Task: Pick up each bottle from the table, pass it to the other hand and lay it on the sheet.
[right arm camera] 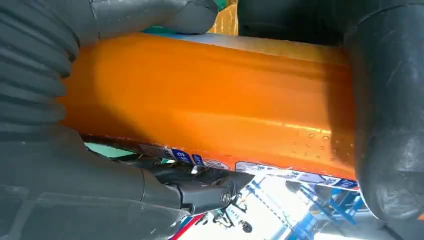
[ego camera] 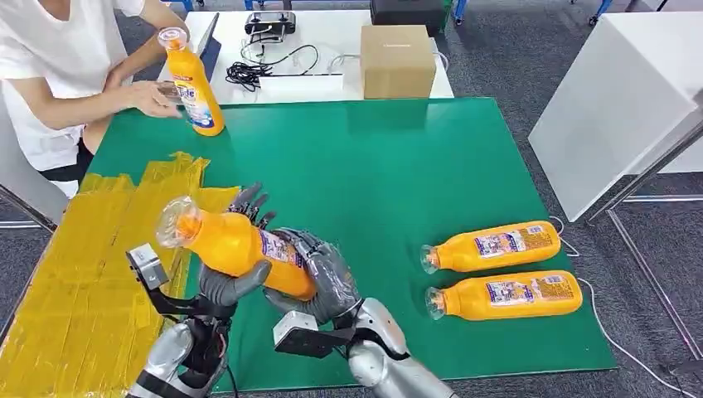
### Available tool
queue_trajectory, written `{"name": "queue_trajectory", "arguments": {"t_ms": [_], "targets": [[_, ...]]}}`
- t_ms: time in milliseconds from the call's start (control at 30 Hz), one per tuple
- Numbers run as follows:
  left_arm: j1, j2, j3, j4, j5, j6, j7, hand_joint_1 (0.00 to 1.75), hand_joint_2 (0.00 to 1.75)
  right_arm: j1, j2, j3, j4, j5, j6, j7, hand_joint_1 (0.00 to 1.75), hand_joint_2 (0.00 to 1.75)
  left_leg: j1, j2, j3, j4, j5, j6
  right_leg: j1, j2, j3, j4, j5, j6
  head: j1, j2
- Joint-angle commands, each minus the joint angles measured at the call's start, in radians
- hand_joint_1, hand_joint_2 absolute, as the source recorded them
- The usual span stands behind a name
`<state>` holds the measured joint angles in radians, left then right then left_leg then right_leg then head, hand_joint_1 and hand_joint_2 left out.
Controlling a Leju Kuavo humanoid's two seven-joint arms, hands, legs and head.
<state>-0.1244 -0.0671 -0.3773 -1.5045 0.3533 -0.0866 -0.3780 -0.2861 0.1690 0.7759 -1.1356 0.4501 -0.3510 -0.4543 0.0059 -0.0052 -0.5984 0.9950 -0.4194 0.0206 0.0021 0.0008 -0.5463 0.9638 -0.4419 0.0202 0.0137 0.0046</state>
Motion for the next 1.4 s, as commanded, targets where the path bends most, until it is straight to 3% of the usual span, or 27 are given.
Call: {"name": "queue_trajectory", "arguments": {"t_ms": [33, 400, 433, 467, 500, 533, 567, 600, 667, 833, 900, 933, 967, 1033, 1133, 1167, 1200, 1400], "targets": [[-0.051, -0.029, 0.033, 0.044, 0.017, 0.02, -0.001, 1.75, 1.75, 0.009, -0.042, 0.119, -0.005, -0.006, 0.045, -0.011, 1.75, 1.75, 0.0, -0.002, 0.004, -0.001, -0.001, -0.001, 0.0, -0.002, 0.005, -0.001, -0.002, 0.001, 0.0, 0.0], [-0.036, -0.029, 0.053, 0.019, 0.01, 0.049, -0.026, 1.75, 1.75, 0.03, -0.056, 0.101, -0.065, -0.042, 0.062, -0.015, 1.75, 1.75, 0.0, -0.002, 0.003, 0.0, -0.001, 0.0, 0.0, -0.002, 0.004, -0.001, -0.001, 0.001, 0.0, 0.0], [-0.035, -0.028, 0.057, 0.018, 0.004, 0.057, -0.029, 1.75, 1.75, 0.034, -0.058, 0.097, -0.077, -0.045, 0.06, -0.013, 0.96, 1.75, 0.0, -0.001, 0.001, -0.001, 0.0, 0.0, 0.0, -0.002, 0.002, -0.001, -0.001, 0.0, 0.0, 0.0], [-0.034, -0.014, 0.054, 0.013, -0.134, 0.179, -0.07, 1.75, 1.75, 0.07, -0.051, 0.042, -0.12, -0.121, 0.051, -0.005, 0.0, 1.75, 0.001, -0.002, 0.004, -0.001, -0.002, 0.0, 0.001, -0.003, 0.006, -0.002, -0.002, 0.001, 0.0, 0.0], [-0.033, -0.001, 0.052, 0.013, -0.176, 0.206, -0.082, 1.75, 1.75, 0.076, -0.061, 0.036, -0.148, -0.143, 0.069, 0.004, 0.0, 1.75, 0.0, -0.003, 0.002, -0.001, -0.001, 0.0, 0.0, -0.003, 0.004, -0.001, -0.001, 0.0, 0.0, 0.0], [-0.047, 0.023, 0.036, 0.035, -0.438, 0.409, -0.122, 1.75, 1.75, 0.095, -0.076, 0.015, -0.207, -0.179, 0.093, 0.002, 0.0, 1.75, 0.0, -0.002, 0.001, -0.001, 0.0, 0.0, 0.0, -0.002, 0.002, -0.001, -0.001, 0.0, 0.0, 0.0], [-0.058, 0.03, 0.045, 0.066, -0.566, 0.505, -0.122, 1.75, 1.75, 0.111, -0.097, 0.003, -0.269, -0.165, 0.083, 0.003, 0.0, 1.75, 0.0, -0.003, 0.003, 0.0, -0.001, -0.001, 0.0, -0.003, 0.004, -0.001, -0.002, 0.0, 0.0, 0.0], [-0.082, 0.046, 0.049, 0.136, -0.873, 0.668, -0.012, 1.75, 1.75, 0.132, -0.104, -0.026, -0.335, -0.152, 0.055, -0.008, 0.0, 1.75, 0.0, -0.003, 0.002, -0.001, -0.001, -0.001, 0.0, -0.003, 0.003, -0.001, -0.002, 0.0, 0.0, 0.0], [-0.095, 0.041, 0.091, 0.188, -0.914, 0.666, -0.014, 1.75, 1.75, 0.172, -0.111, -0.062, -0.438, -0.14, 0.09, 0.039, 0.0, 1.75, 0.0, -0.005, 0.005, 0.0, -0.002, -0.001, 0.0, -0.005, 0.008, -0.001, -0.003, 0.001, 0.001, 0.0], [-0.094, 0.036, 0.09, 0.191, -0.932, 0.662, -0.011, 1.75, 1.75, 0.174, -0.099, -0.068, -0.42, -0.133, 0.08, 0.033, 0.0, 1.75, 0.0, -0.003, 0.001, -0.001, 0.0, 0.0, 0.0, -0.003, 0.002, -0.001, -0.001, 0.0, 0.0, 0.0], [-0.122, 0.07, 0.086, 0.266, -1.145, 0.662, 0.135, 1.75, 1.75, 0.183, -0.116, -0.109, -0.442, -0.101, 0.035, 0.046, 0.0, 1.75, 0.0, -0.003, 0.002, -0.002, 0.0, 0.0, 0.0, -0.002, 0.003, -0.002, -0.001, 0.001, 0.0, 0.0], [-0.143, 0.098, 0.102, 0.343, -1.422, 0.691, 0.294, 1.75, 1.75, 0.197, -0.128, -0.164, -0.469, -0.125, 0.053, 0.082, 0.0, 0.0, 0.0, -0.001, 0.002, -0.002, 0.0, 0.0, 0.0, -0.001, 0.002, -0.001, 0.0, 0.0, 0.0, 0.0], [-0.152, 0.112, 0.118, 0.392, -1.558, 0.702, 0.361, 1.75, 1.75, 0.211, -0.136, -0.219, -0.488, -0.135, 0.062, 0.094, 0.0, 0.0, 0.001, 0.0, 0.005, -0.002, 0.0, 0.0, 0.0, -0.001, 0.005, -0.002, -0.001, 0.001, 0.0, 0.0], [-0.162, 0.119, 0.135, 0.442, -1.616, 0.687, 0.375, 1.75, 1.75, 0.234, -0.138, -0.285, -0.508, -0.158, 0.101, 0.089, 0.0, 0.0, 0.001, -0.003, 0.003, -0.002, 0.001, 0.0, 0.0, -0.003, 0.004, -0.002, -0.001, 0.0, 0.0, 0.0], [-0.164, 0.118, 0.139, 0.447, -1.617, 0.691, 0.372, 1.75, 1.75, 0.237, -0.138, -0.293, -0.509, -0.157, 0.109, 0.086, 0.0, 0.0, 0.001, -0.001, 0.003, -0.001, 0.0, 0.0, 0.0, -0.001, 0.003, -0.001, -0.001, 0.0, 0.0, 0.0], [-0.168, 0.123, 0.136, 0.459, -1.7, 0.644, 0.435, 1.75, 1.75, 0.248, -0.123, -0.312, -0.512, -0.156, 0.103, 0.085, 0.0, 0.0, 0.001, -0.001, 0.001, -0.001, 0.0, 0.0, 0.0, -0.001, 0.001, -0.001, 0.0, 0.0, 0.0, 0.0], [-0.173, 0.129, 0.134, 0.47, -1.739, 0.626, 0.46, 1.75, 1.75, 0.254, -0.124, -0.325, -0.519, -0.154, 0.098, 0.084, 0.0, 1.75, 0.001, -0.002, 0.003, -0.001, -0.001, 0.0, 0.0, -0.002, 0.004, -0.001, -0.001, 0.001, 0.0, 0.0], [-0.291, 0.157, 0.113, 0.767, -1.882, 0.505, 0.545, 1.75, 1.75, 0.274, -0.124, -0.443, -0.549, -0.14, 0.085, 0.096, 0.0, 1.75, 0.001, -0.002, 0.002, -0.001, 0.0, 0.0, 0.0, -0.002, 0.002, -0.001, 0.0, 0.0, 0.0, 0.0]]}}
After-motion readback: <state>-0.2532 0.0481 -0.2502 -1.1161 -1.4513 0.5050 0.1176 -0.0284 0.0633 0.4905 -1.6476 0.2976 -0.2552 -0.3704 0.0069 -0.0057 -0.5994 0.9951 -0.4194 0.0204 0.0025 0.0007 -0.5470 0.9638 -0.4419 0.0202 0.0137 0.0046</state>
